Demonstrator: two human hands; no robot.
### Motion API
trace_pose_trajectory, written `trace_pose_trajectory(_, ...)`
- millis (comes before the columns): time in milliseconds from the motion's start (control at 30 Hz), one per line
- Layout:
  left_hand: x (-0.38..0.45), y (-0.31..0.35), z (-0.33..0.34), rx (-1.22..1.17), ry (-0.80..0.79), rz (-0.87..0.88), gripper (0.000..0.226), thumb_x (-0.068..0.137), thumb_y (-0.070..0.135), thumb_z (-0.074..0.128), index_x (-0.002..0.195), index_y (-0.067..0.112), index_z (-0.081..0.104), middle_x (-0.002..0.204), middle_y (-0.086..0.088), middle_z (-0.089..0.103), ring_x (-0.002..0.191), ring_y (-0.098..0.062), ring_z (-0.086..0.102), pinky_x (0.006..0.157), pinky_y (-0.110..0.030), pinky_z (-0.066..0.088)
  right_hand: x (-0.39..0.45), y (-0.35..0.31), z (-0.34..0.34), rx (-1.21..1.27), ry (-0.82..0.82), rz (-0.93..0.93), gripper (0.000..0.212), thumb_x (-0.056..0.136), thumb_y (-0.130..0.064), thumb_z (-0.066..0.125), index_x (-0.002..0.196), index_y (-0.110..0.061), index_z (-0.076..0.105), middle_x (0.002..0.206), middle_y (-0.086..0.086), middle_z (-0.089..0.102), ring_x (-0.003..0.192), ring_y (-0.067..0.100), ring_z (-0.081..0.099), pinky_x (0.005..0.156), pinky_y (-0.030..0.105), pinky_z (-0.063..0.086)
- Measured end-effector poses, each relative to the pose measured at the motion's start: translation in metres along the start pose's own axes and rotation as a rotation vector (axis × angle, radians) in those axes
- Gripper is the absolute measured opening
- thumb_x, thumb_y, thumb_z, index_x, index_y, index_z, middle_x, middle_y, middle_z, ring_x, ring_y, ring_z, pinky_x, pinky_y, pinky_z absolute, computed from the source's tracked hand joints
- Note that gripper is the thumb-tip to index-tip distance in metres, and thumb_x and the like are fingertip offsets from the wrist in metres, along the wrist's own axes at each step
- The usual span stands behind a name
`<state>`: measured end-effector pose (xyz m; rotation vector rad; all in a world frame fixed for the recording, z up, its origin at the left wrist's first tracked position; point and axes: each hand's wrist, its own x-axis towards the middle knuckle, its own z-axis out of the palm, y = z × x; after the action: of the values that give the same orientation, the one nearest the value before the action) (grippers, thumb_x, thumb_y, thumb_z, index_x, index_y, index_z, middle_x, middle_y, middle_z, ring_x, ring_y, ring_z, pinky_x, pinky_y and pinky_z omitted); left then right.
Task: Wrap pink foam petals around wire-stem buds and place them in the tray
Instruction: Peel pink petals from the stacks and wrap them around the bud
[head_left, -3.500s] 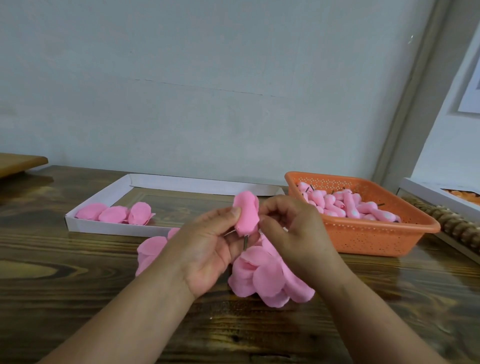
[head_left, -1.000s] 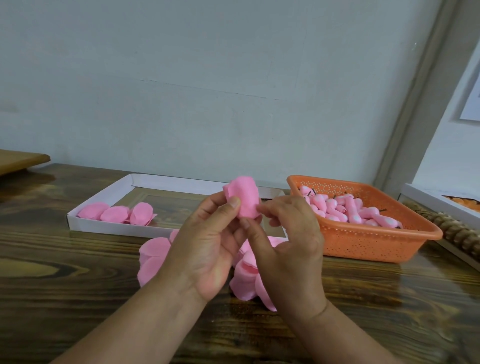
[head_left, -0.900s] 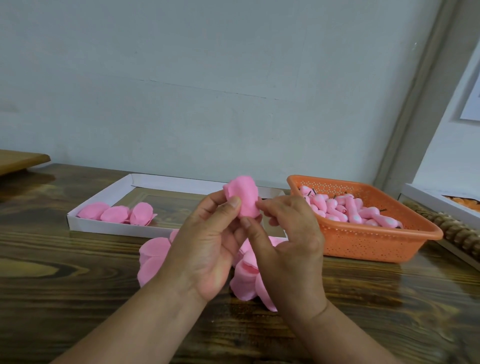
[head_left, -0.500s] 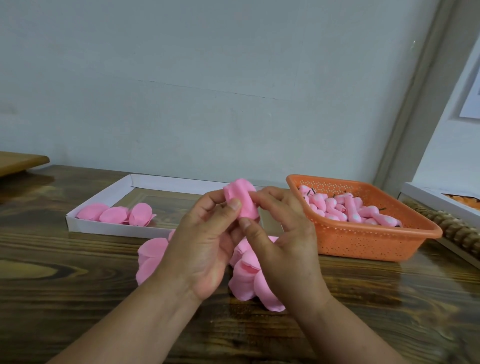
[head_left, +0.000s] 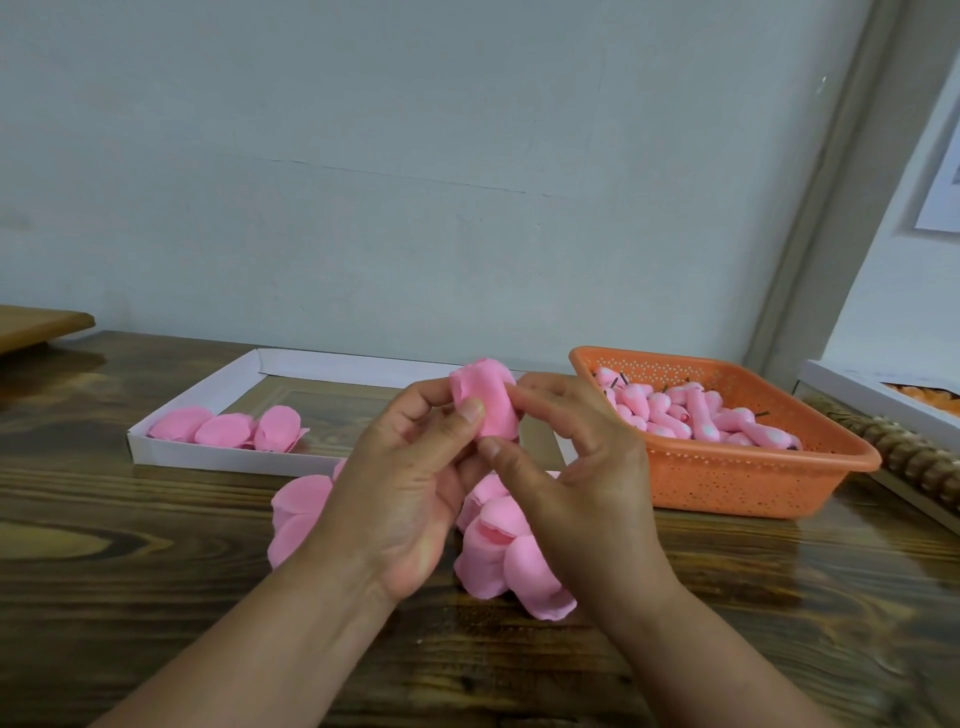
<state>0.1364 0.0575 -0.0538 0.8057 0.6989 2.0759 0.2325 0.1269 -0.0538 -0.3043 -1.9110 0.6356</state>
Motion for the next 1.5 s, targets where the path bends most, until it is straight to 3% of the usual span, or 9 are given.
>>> trace_pose_trajectory(100, 0.0, -0.001, 0.001, 0.004, 0.025, 0.009, 0.026, 0.07, 0.009, 0.061, 0.096, 0.006, 0.063, 0.086, -0.009, 0.074, 0.07, -0.016, 0.07, 0.059, -0.023, 0.056, -0.003, -0.001, 0.005, -0.077, 0.085, -0.071, 0.024, 0.072, -0.012, 0.069, 0.095, -0.007, 0.071, 0.094, 0.001, 0.066, 0.094, 0.02, 0.061, 0.086, 0.025, 0.045)
trace_pose_trajectory(267, 0.0, 0.0, 0.002, -0.005, 0.045, 0.015, 0.021, 0.069, 0.009, 0.061, 0.09, 0.007, 0.064, 0.08, -0.009, 0.073, 0.067, -0.016, 0.069, 0.058, -0.022, 0.056, -0.003, -0.003, 0.008, -0.187, 0.169, -0.126, 0.023, 0.072, -0.011, 0.071, 0.093, -0.003, 0.07, 0.089, 0.004, 0.068, 0.087, 0.021, 0.063, 0.094, 0.004, 0.03)
trace_pose_trajectory(467, 0.0, -0.001, 0.0, 0.0, 0.084, 0.016, 0.022, 0.067, 0.01, 0.064, 0.089, 0.007, 0.066, 0.085, -0.013, 0.068, 0.075, -0.022, 0.061, 0.061, -0.023, 0.057, -0.002, -0.006, 0.004, -0.122, 0.203, -0.187, 0.021, 0.077, -0.019, 0.073, 0.091, -0.002, 0.068, 0.097, 0.006, 0.059, 0.095, 0.007, 0.052, 0.089, 0.009, 0.035)
trace_pose_trajectory(600, 0.0, -0.003, 0.0, 0.011, 0.053, 0.027, 0.018, 0.068, 0.009, 0.063, 0.086, 0.007, 0.068, 0.08, -0.01, 0.071, 0.07, -0.016, 0.069, 0.061, -0.024, 0.056, 0.0, -0.004, 0.005, -0.102, 0.189, -0.154, 0.017, 0.083, -0.017, 0.063, 0.089, -0.003, 0.072, 0.089, 0.004, 0.054, 0.086, 0.003, 0.049, 0.082, 0.006, 0.035)
trace_pose_trajectory(867, 0.001, -0.004, -0.002, 0.055, 0.014, 0.003, 0.023, 0.059, 0.015, 0.071, 0.081, 0.015, 0.076, 0.102, -0.018, 0.071, 0.091, -0.028, 0.07, 0.078, -0.034, 0.059, 0.011, -0.002, -0.011, 0.208, -0.016, 0.176, 0.021, 0.083, 0.001, 0.062, 0.076, -0.015, 0.073, 0.081, -0.001, 0.065, 0.08, 0.0, 0.058, 0.073, 0.01, 0.042)
trace_pose_trajectory(1033, 0.002, -0.004, -0.005, 0.081, -0.04, -0.024, 0.017, 0.064, 0.011, 0.067, 0.077, 0.016, 0.076, 0.09, -0.011, 0.072, 0.079, -0.019, 0.07, 0.069, -0.028, 0.057, 0.02, 0.004, -0.022, 0.398, -0.124, 0.311, 0.019, 0.08, 0.007, 0.061, 0.073, -0.007, 0.07, 0.072, -0.004, 0.068, 0.069, 0.001, 0.061, 0.067, 0.002, 0.041)
trace_pose_trajectory(1200, 0.002, -0.004, -0.008, 0.145, -0.117, -0.084, 0.017, 0.067, 0.012, 0.072, 0.083, 0.013, 0.076, 0.093, -0.009, 0.072, 0.083, -0.018, 0.07, 0.071, -0.031, 0.058, 0.024, 0.012, -0.029, 0.485, -0.188, 0.371, 0.019, 0.078, 0.013, 0.061, 0.077, -0.005, 0.068, 0.075, 0.006, 0.069, 0.072, 0.013, 0.062, 0.067, 0.019, 0.051)
trace_pose_trajectory(1333, 0.003, -0.003, -0.011, 0.2, -0.148, -0.115, 0.022, 0.065, 0.012, 0.077, 0.087, 0.01, 0.076, 0.094, -0.01, 0.072, 0.083, -0.019, 0.069, 0.077, -0.038, 0.059, 0.025, 0.015, -0.034, 0.506, -0.312, 0.386, 0.022, 0.08, 0.014, 0.058, 0.091, -0.002, 0.067, 0.086, 0.014, 0.068, 0.08, 0.019, 0.063, 0.074, 0.024, 0.053)
trace_pose_trajectory(1500, 0.001, 0.001, -0.01, 0.254, -0.178, -0.138, 0.024, 0.067, 0.014, 0.065, 0.087, 0.012, 0.077, 0.092, -0.01, 0.073, 0.083, -0.02, 0.07, 0.072, -0.034, 0.059, 0.024, 0.015, -0.037, 0.475, -0.356, 0.423, 0.009, 0.074, 0.006, 0.064, 0.08, -0.002, 0.067, 0.079, 0.013, 0.068, 0.077, 0.02, 0.062, 0.075, 0.03, 0.05)
